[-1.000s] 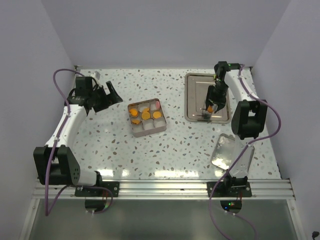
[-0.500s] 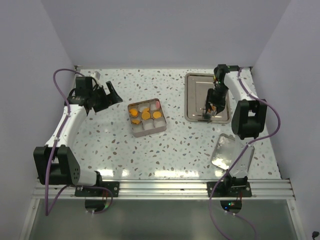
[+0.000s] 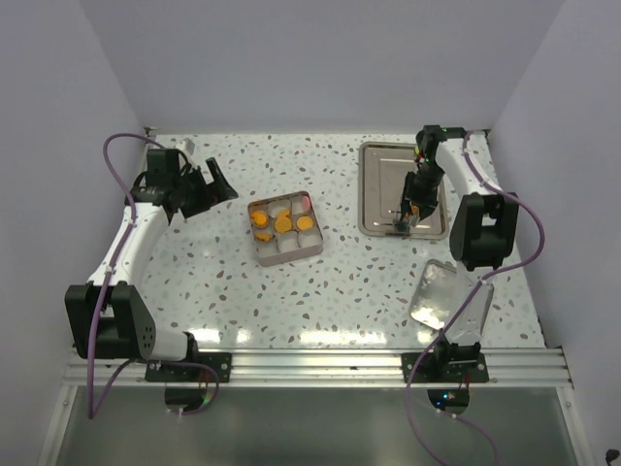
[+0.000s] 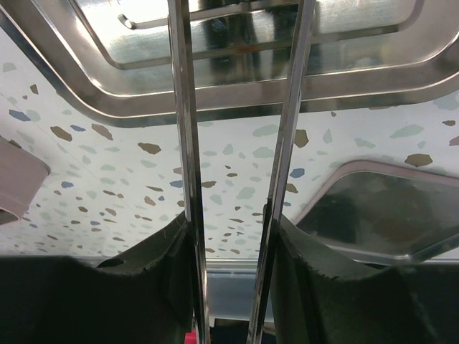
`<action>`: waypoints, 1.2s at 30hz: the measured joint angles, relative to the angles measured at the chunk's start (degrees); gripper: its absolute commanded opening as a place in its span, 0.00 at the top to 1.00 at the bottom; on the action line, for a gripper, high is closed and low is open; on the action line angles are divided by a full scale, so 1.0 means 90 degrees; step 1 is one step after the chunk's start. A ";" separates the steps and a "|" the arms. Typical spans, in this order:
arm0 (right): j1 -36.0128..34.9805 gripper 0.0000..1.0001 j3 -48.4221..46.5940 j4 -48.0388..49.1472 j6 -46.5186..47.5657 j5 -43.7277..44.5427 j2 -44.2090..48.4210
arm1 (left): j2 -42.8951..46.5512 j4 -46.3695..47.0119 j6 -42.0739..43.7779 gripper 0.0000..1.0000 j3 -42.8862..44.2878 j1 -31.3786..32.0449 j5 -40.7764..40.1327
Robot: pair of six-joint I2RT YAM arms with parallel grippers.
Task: Pack the cookies
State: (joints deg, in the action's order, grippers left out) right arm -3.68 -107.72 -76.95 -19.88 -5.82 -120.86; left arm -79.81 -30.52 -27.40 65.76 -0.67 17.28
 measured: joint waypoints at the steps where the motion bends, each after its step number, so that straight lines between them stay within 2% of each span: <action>1: 0.0000 0.64 -0.0007 -0.0002 0.0002 -0.0005 0.0000 | 0.0000 -0.0002 0.0002 0.04 0.0000 0.0000 0.0000; 8: -0.0092 0.66 -0.0593 -0.0024 0.0000 0.0000 0.0000 | 0.0015 -0.0005 0.0000 0.04 0.0000 0.0000 0.0000; 11: -0.0359 0.66 -0.0986 0.0002 -0.0044 -0.0051 0.0041 | 0.0015 -0.0005 0.0000 0.04 0.0000 0.0000 0.0002; 14: -0.0901 0.66 -0.1120 0.0029 -0.0182 -0.0228 0.0214 | 0.0015 -0.0007 0.0000 0.04 0.0000 0.0000 0.0002; 22: -0.2948 0.66 -0.1168 0.0041 -0.0782 -0.1331 0.0933 | 0.0015 -0.0032 0.0000 0.04 0.0005 0.0000 0.0005; 28: -0.3541 0.66 -0.1020 -0.0002 -0.1137 -0.2169 0.1474 | 0.0012 -0.0041 0.0000 0.04 0.0015 0.0000 0.0007; 36: -0.4653 0.66 -0.0651 0.0039 -0.1156 -0.2557 0.1460 | 0.0012 -0.0041 -0.0002 0.04 0.0056 0.0000 0.0010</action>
State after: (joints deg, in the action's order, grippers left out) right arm -45.56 -113.58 -76.60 -30.28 -28.84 -107.72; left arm -79.70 -30.89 -27.42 66.26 -0.67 17.37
